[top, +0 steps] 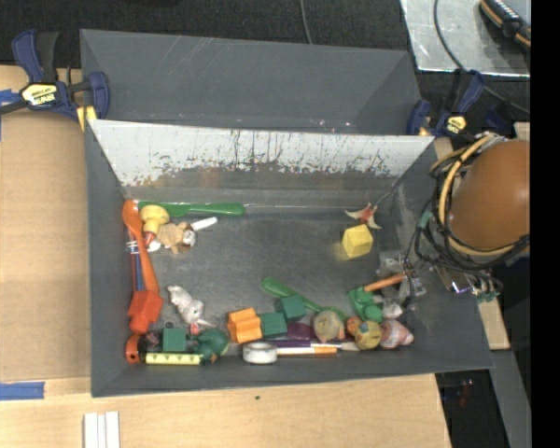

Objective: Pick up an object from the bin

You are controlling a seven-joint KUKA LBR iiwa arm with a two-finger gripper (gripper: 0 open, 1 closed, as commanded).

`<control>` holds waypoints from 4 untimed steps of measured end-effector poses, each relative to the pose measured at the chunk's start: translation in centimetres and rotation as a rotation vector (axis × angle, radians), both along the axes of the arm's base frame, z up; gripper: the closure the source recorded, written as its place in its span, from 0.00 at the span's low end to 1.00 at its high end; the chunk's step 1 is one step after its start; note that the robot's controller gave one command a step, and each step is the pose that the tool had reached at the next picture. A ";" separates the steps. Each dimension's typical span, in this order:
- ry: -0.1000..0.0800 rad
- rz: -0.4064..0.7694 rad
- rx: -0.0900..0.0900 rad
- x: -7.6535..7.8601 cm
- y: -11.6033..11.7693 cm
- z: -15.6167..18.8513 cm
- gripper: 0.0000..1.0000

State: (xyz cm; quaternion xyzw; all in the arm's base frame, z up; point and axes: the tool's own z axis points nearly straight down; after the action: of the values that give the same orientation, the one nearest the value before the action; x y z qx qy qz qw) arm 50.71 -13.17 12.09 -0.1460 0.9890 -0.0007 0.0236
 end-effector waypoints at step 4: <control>-0.002 0.024 -0.003 1.7 1.4 -3.0 1.00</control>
Offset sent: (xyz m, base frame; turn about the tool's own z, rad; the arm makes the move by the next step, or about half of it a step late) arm 0.0037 0.0620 -0.0508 -0.1292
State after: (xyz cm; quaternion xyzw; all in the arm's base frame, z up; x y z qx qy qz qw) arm 52.39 -11.75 9.08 -0.1579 0.9872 -0.0020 0.0244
